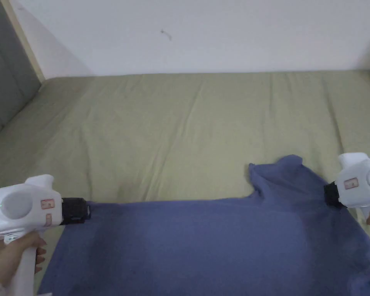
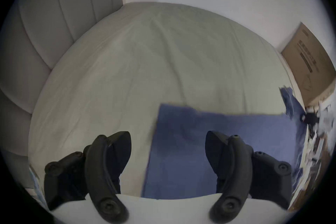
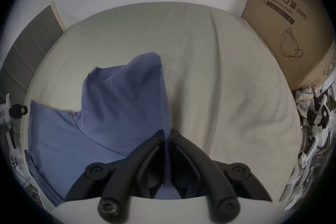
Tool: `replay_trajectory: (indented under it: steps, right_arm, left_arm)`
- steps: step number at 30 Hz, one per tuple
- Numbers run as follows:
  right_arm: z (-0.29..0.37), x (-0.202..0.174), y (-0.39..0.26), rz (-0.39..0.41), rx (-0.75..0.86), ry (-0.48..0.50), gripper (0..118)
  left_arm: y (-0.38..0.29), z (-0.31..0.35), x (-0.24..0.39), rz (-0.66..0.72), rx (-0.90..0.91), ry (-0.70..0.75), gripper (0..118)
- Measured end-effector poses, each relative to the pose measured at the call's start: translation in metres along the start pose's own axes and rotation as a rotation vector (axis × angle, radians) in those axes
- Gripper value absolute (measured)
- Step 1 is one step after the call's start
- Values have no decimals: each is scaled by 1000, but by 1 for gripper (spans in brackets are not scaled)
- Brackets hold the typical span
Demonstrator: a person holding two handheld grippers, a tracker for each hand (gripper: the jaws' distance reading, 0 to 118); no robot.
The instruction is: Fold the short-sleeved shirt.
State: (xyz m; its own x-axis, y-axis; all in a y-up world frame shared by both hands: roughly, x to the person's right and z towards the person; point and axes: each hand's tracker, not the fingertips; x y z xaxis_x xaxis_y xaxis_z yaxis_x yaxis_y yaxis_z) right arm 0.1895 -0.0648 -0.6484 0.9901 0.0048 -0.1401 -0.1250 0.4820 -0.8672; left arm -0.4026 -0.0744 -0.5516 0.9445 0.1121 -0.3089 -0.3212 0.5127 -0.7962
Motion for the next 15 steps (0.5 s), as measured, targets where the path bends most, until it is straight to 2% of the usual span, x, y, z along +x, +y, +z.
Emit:
replay_trajectory:
  steps: [2, 8, 9, 11, 12, 13, 14, 15]
  right_arm:
    - [-3, 2, 0, -2, -3, 1, 5]
    - [-10, 2, -3, -7, -15, 6, 5]
    - [-12, 2, -4, -7, -20, 4, 5]
    - [-14, 2, -5, -13, -30, 4, 5]
    - [-13, 1, -5, -18, -34, 3, 5]
    - [-9, 0, -6, -19, -31, 8, 5]
    - [-4, -1, -7, -22, -26, 9, 5]
    - [4, -2, -7, -29, -15, 19, 5]
  left_arm:
    - [10, -18, 0, 41, -17, -25, 90]
    - [14, -49, 10, -29, -64, 2, 91]
    - [14, -46, 12, -38, -60, -2, 85]
    - [16, -42, 14, -89, -79, 41, 56]
    - [17, -39, 15, -83, -66, 63, 39]
    - [17, -35, 15, -83, -62, 66, 8]
    - [19, -29, 22, -95, -62, 48, 2]
    - [17, -23, 31, -128, -62, 28, 2]
